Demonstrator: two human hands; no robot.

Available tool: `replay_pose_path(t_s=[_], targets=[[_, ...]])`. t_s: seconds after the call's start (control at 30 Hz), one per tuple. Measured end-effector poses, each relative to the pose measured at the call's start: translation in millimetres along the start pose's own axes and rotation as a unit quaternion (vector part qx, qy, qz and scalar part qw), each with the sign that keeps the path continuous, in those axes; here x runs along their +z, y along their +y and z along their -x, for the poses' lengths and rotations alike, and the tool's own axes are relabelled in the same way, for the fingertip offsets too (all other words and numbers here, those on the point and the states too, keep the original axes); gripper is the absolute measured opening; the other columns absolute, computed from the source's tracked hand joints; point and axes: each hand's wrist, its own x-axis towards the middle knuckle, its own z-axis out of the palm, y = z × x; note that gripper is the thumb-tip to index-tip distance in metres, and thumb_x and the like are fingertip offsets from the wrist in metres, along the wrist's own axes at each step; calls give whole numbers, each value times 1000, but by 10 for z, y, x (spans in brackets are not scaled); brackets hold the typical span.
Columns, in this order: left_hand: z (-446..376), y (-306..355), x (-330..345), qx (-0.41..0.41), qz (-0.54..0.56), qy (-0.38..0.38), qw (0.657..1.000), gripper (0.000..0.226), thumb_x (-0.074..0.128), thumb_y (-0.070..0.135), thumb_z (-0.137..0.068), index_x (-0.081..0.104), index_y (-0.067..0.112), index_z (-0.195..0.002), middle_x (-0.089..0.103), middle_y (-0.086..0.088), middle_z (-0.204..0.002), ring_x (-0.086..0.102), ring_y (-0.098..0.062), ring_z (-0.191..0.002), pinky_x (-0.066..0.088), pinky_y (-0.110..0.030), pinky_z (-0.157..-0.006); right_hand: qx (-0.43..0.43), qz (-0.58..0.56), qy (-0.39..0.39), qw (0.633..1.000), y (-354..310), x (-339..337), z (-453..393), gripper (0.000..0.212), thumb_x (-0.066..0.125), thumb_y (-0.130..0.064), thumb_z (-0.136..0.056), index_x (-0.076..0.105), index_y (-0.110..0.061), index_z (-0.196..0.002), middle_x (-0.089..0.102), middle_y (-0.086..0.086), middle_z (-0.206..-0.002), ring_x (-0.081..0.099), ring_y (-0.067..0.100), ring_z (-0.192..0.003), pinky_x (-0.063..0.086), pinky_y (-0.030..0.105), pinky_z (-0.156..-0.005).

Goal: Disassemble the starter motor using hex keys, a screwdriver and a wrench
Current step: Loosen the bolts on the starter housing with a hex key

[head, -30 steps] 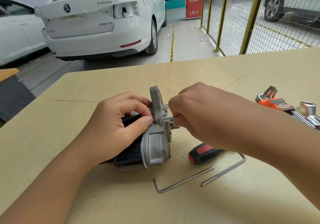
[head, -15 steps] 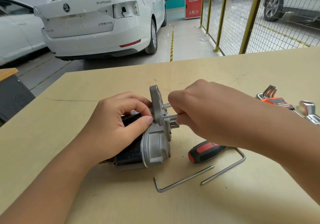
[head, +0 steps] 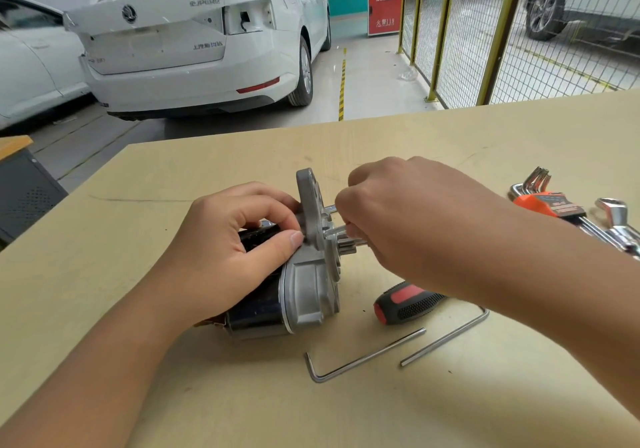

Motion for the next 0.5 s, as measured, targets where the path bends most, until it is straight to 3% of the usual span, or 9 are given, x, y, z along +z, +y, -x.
replay_pose_path(t_s=[0.13,0.27,0.4,0.5], targets=[[3,-3,-2,0,-1,1,1000,5,74,28,-83,78,28,-80,73,19,-106,68,-9,-106,54,-36,-90,5,-33,-11,999,-19,25,-3,11,62,-10,-95,59,-17,-88,52,0,-83,59,23,-67,57,39,-61],[2,-5,-1,2,0,2,1000,5,74,28,-83,78,29,-80,73,20,-106,68,-9,-106,52,-34,-91,20,-87,-10,996,-19,37,-8,17,61,-10,-96,54,-18,-83,51,-1,-84,58,21,-72,56,39,-64],[6,-6,-5,2,-2,2,1000,5,74,28,-83,78,29,-79,73,19,-105,68,-9,-107,52,-33,-90,15,-87,-12,996,14,25,-5,19,53,-5,-96,67,-16,-87,57,1,-92,59,18,-78,57,39,-70],[4,-4,2,3,1,3,1000,5,74,27,-83,78,27,-79,73,18,-105,68,-9,-107,52,-32,-90,14,-65,-19,998,-23,7,6,15,57,-5,-95,65,-16,-87,55,0,-90,62,24,-73,58,40,-65]])
